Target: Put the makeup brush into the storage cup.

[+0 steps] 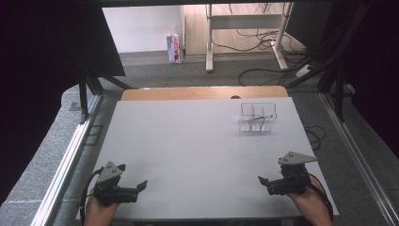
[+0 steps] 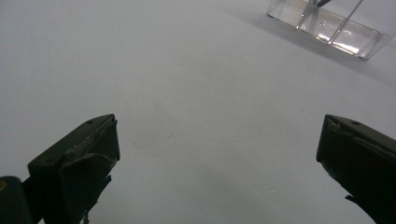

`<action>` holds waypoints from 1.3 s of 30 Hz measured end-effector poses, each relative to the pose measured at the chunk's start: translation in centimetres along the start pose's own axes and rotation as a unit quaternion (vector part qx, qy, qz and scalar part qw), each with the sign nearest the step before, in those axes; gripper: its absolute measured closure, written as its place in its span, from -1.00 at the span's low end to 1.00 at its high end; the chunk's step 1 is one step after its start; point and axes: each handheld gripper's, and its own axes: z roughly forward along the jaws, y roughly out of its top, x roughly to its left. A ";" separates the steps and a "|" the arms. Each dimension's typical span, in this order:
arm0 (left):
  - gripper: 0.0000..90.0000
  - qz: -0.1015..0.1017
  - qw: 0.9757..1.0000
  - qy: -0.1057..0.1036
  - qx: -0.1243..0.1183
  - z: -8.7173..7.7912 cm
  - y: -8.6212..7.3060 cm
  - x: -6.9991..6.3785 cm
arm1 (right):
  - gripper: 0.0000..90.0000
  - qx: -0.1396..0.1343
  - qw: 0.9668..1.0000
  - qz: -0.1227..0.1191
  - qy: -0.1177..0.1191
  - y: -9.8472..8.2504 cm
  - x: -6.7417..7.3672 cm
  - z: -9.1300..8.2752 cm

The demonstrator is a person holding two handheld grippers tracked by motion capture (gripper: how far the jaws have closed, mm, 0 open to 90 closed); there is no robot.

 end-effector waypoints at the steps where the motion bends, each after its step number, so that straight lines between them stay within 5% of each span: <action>1: -1.00 0.000 1.000 0.000 0.000 0.0 0.0 0.0 | -1.00 0.000 1.000 0.001 0.000 -0.1 0.0 0.0; 39: -1.00 0.007 1.000 -0.008 -0.003 0.0 0.0 -0.1 | -1.00 0.023 1.000 0.009 0.000 -1.9 0.3 -0.9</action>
